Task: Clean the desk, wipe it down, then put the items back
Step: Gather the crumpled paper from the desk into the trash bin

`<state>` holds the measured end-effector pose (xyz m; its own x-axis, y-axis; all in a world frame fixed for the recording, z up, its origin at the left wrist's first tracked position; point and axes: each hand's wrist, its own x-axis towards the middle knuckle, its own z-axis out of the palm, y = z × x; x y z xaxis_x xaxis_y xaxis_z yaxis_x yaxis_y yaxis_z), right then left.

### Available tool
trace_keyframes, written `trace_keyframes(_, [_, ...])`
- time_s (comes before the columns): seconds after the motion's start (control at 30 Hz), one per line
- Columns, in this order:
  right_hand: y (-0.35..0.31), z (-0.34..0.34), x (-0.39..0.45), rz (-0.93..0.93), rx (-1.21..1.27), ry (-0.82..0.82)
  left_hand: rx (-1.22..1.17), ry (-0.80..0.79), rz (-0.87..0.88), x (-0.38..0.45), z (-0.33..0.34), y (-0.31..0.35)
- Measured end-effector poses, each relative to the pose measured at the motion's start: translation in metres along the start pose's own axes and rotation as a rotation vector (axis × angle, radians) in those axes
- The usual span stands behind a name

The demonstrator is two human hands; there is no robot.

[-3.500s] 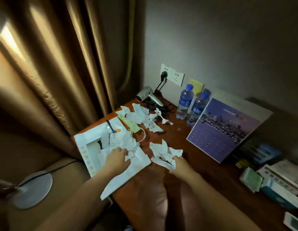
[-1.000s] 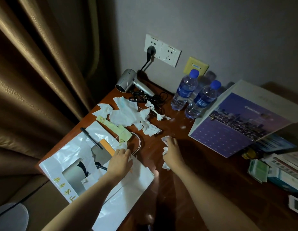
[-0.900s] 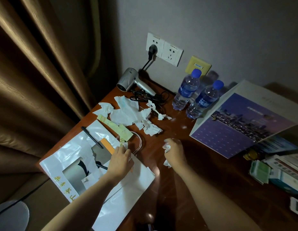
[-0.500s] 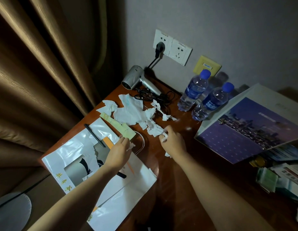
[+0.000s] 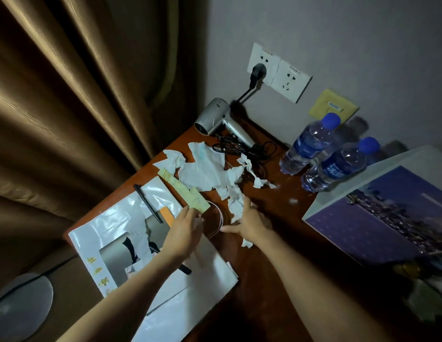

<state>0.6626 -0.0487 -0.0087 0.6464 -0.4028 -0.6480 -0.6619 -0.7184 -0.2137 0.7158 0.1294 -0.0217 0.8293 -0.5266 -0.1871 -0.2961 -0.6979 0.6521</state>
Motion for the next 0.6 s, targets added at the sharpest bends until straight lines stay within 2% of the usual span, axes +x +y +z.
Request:
trace_keyframes(0.17, [0.0,0.02,-0.007,0.064,0.133,0.185,0.017,0.079,-0.046,-0.006,-0.005,-0.005])
trace_keyframes(0.27, [0.003,0.025,-0.01,0.043,0.017,0.22,0.016,0.141,-0.101,-0.012,-0.012,-0.011])
trace_keyframes(0.4, [0.011,0.031,-0.018,-0.01,0.01,0.244,-0.04,0.225,-0.216,-0.023,-0.024,-0.02])
trace_keyframes(0.6, [0.02,0.028,-0.033,-0.061,0.188,0.318,-0.124,0.302,-0.386,-0.044,-0.039,-0.035])
